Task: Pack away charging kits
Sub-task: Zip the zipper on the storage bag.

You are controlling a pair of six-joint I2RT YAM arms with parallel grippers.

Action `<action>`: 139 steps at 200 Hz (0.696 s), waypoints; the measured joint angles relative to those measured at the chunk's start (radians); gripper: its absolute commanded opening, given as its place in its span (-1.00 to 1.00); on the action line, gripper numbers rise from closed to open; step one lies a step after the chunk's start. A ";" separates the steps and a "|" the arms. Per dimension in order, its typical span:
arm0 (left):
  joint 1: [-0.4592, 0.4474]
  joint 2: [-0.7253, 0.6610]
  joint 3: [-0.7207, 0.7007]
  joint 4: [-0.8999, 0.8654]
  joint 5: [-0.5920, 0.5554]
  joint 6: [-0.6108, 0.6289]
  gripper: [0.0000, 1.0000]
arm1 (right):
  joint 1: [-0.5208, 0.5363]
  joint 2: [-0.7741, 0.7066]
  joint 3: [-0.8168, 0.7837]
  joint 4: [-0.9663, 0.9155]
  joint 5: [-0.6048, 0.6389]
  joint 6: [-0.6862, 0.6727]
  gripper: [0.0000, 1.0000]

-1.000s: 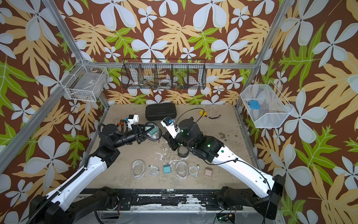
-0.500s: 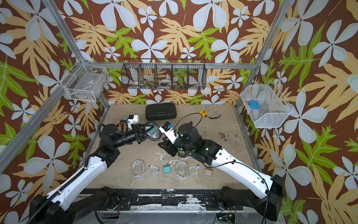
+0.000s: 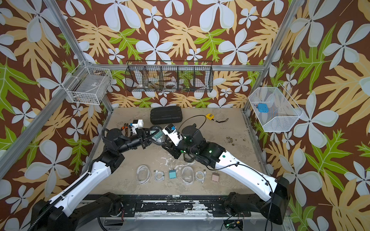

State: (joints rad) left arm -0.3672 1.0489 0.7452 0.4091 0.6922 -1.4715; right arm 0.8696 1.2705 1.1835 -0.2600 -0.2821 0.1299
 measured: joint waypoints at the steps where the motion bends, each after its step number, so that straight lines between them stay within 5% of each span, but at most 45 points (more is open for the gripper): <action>1: 0.000 0.000 0.000 0.000 0.000 0.000 -0.81 | 0.000 0.000 0.000 0.000 0.000 0.000 -0.37; 92: 0.002 0.000 0.001 0.000 -0.013 -0.015 -0.81 | 0.040 0.014 -0.005 0.020 0.123 -0.012 -1.00; 139: 0.002 -0.005 0.001 0.017 -0.030 -0.022 -0.81 | 0.047 -0.007 0.007 0.006 0.213 -0.029 -1.00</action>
State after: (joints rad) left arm -0.3656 1.0439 0.7464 0.4259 0.6621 -1.4937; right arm 0.9165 1.2633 1.1904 -0.2539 -0.0689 0.1005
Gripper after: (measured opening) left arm 0.305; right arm 0.064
